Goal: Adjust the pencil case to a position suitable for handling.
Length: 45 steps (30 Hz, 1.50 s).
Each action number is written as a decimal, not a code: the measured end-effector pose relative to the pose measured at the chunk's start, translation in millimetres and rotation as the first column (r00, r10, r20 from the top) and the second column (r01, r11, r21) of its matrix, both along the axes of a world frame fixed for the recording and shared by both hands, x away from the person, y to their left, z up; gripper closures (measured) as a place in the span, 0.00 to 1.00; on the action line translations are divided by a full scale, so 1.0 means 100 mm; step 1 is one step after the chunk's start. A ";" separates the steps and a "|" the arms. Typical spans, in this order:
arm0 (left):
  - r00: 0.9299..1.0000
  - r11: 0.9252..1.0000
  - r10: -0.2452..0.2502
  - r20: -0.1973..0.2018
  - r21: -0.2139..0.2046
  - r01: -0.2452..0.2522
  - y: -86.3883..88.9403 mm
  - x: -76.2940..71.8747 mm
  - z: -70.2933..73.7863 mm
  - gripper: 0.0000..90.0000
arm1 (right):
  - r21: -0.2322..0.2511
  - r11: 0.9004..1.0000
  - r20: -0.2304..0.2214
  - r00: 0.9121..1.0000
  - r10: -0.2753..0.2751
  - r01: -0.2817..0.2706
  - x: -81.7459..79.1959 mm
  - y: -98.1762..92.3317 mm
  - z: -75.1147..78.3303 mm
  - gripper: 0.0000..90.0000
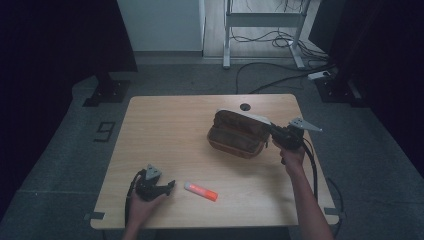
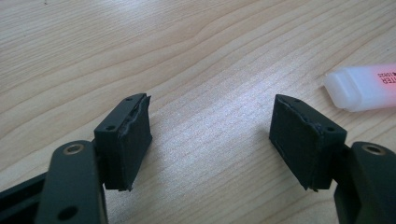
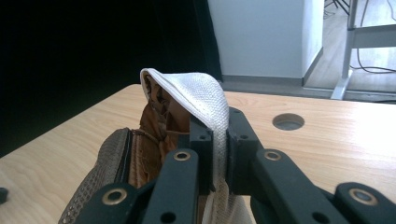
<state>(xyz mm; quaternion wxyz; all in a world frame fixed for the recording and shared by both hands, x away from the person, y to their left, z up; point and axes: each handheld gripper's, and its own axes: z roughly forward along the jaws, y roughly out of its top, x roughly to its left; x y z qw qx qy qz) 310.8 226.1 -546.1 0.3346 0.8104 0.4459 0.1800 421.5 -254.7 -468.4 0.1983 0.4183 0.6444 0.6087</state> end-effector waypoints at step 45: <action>1.000 1.000 0.000 0.001 0.000 0.000 0.00 0.00 0.00 0.32 | 0.015 0.997 0.015 0.997 0.082 -0.082 -0.46 0.30 -0.18 0.91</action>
